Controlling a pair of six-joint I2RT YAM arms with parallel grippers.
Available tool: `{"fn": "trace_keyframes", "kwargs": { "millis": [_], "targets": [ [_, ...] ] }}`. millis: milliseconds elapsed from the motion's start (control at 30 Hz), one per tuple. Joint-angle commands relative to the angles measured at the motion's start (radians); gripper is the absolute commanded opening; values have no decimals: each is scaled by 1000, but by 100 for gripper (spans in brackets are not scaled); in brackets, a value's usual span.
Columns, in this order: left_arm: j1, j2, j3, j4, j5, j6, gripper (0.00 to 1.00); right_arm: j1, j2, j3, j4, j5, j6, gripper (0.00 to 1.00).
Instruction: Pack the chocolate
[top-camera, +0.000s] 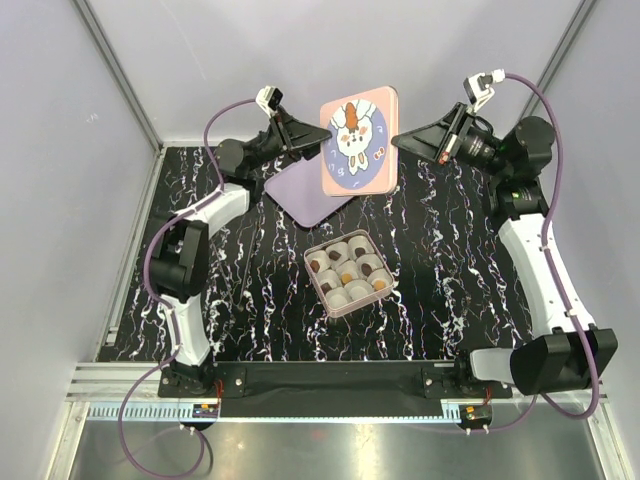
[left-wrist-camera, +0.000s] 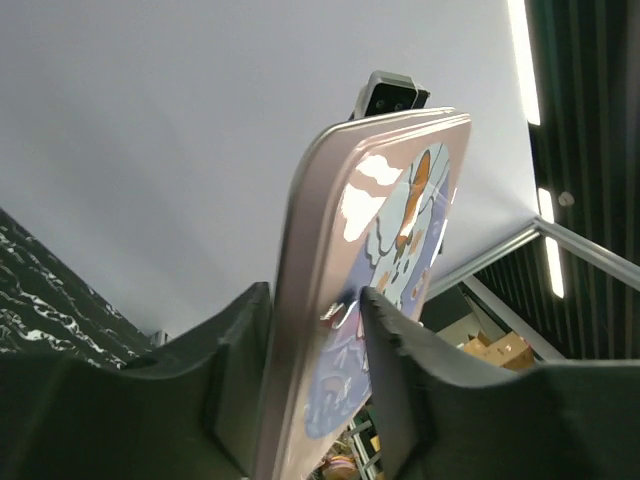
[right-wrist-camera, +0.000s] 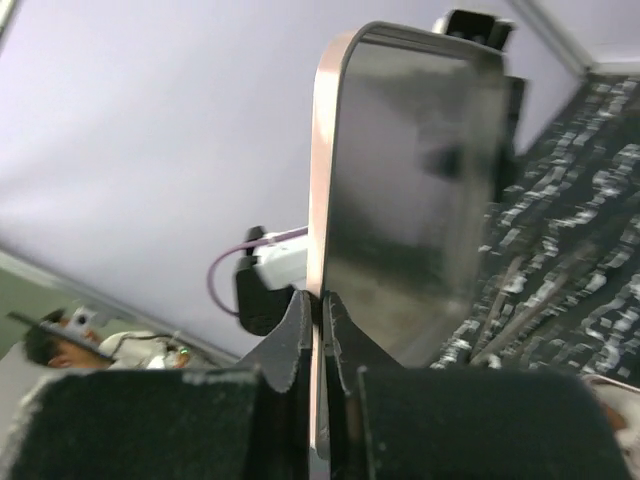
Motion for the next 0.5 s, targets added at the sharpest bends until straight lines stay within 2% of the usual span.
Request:
{"fn": "trace_keyframes", "kwargs": {
  "millis": [0,67,167,233,333,467],
  "targets": [
    [-15,-16,-7,395,29,-25,42,-16,29,-26,-314,103,-283,7],
    [-15,-5,-25,392,28,-14,38,-16,38,-38,-375,126,-313,16],
    [-14,15,-36,382,38,0,34,-18,58,-29,-479,169,-400,23],
    [-14,22,-55,356,57,24,32,-18,66,-29,-561,212,-469,24],
    [-14,12,-99,306,75,79,29,-19,73,-64,-566,250,-482,29],
    [-14,2,-162,250,100,136,27,-19,84,-142,-481,239,-437,33]
  ]
}}
